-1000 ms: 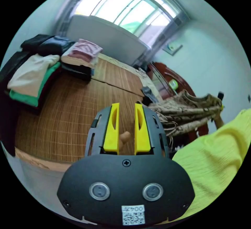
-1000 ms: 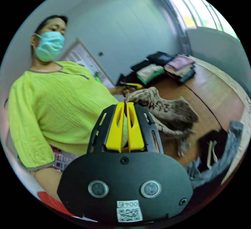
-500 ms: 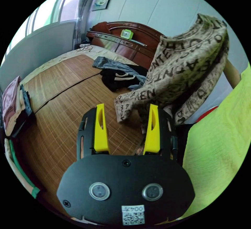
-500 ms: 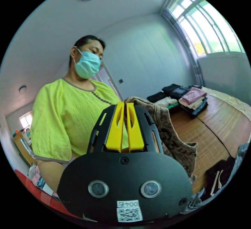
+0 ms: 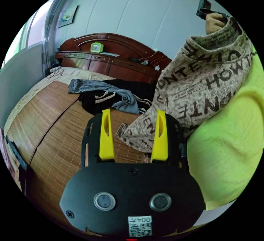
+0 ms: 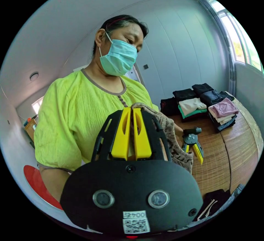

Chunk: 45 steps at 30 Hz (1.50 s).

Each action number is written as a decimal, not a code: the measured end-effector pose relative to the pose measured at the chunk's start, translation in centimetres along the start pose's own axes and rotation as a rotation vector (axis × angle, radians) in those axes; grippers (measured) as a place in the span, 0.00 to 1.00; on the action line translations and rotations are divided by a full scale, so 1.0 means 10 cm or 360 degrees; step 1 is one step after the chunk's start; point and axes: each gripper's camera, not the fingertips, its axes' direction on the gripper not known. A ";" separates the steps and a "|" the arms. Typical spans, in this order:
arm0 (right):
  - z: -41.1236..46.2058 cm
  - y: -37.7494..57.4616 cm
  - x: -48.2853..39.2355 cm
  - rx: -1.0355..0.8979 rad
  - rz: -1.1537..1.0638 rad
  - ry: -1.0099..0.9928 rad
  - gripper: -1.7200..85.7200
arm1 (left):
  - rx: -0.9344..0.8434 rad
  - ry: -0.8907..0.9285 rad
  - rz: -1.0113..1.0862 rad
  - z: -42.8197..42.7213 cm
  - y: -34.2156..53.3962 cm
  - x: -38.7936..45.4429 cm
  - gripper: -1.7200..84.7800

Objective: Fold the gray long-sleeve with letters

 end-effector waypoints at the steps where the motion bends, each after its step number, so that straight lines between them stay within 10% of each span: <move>1: 0.01 -0.05 -0.03 -0.0011 0.0008 0.0018 0.02 | 0.0002 0.0032 0.0039 0.03 -0.03 0.03 0.29; 17: 0.00 -0.21 -0.44 -0.0090 0.0052 0.0262 0.02 | -0.0079 0.0182 0.0366 0.24 -0.09 0.49 0.31; 26: -0.06 -0.05 -0.58 0.0000 0.0167 0.0494 0.02 | 0.0059 0.0527 0.0309 0.24 -0.35 0.54 0.04; 35: -0.45 0.77 -0.62 0.0259 0.0820 0.1485 0.02 | 0.0363 -0.0276 -0.0441 -0.58 -0.11 0.12 0.02; 45: -0.37 0.87 -0.57 0.0257 0.0528 0.1930 0.02 | 0.1031 -0.1268 -0.0634 -1.99 -0.77 1.34 0.01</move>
